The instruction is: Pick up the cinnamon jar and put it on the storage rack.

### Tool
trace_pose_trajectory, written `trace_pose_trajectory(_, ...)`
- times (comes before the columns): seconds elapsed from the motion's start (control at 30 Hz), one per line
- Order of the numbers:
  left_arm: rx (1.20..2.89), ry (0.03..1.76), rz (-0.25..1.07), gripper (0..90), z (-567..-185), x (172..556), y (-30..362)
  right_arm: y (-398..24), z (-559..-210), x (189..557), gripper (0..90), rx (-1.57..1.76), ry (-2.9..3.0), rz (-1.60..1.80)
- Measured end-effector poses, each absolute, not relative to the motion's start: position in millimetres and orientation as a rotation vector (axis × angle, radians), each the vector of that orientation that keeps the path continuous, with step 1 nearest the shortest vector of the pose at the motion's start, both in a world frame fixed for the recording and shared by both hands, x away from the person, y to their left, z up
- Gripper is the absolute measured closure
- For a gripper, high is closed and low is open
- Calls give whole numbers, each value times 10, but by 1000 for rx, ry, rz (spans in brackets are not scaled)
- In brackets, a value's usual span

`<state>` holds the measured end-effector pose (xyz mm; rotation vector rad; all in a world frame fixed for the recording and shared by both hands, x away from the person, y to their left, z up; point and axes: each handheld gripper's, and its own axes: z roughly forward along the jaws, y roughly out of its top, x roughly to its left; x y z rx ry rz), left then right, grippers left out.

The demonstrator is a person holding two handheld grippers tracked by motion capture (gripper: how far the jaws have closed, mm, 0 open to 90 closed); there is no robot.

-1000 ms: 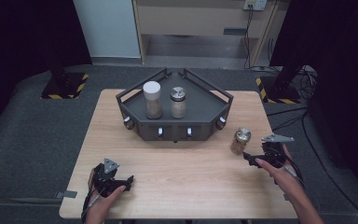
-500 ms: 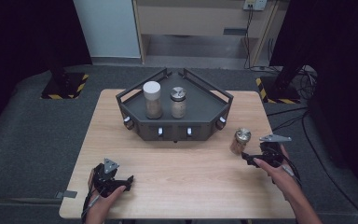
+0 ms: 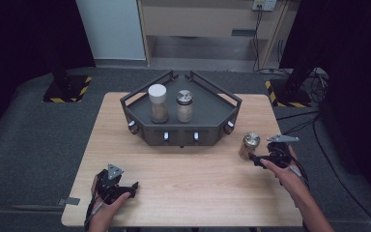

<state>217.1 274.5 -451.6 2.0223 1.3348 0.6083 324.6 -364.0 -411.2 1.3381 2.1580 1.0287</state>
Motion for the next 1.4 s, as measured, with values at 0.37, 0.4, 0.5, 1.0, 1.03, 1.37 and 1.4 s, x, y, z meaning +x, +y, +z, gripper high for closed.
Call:
trace_pose_trajectory(0.37, 2022, 1335, 608, 0, -4516, 2171, 2745, -3601, -4130, 3327, 52, 1355, 2155, 1039)
trace_pose_trajectory(0.4, 2022, 1335, 608, 0, -4516, 2171, 2745, -3597, -4125, 3336, 53, 1355, 2156, 1039)
trace_pose_trajectory(0.5, 2022, 1335, 608, 0, -4516, 2171, 2745, -3585, -4116, 3361, 54, 1353, 2160, 1039)
trace_pose_trajectory(1.0, 2022, 1334, 607, 0, -4516, 2173, 2746, -3453, -4136, 3520, 97, 1344, 2187, 998)
trace_pose_trajectory(1.03, 2023, 1334, 607, 0, -4515, 2173, 2747, -3424, -4137, 3540, 105, 1345, 2192, 981)
trace_pose_trajectory(1.37, 2023, 1334, 607, 0, -4515, 2173, 2747, -3318, -4189, 3649, 207, 1332, 2217, 954)
trace_pose_trajectory(1.4, 2023, 1334, 607, 0, -4515, 2173, 2746, -3303, -4192, 3652, 218, 1329, 2218, 949)
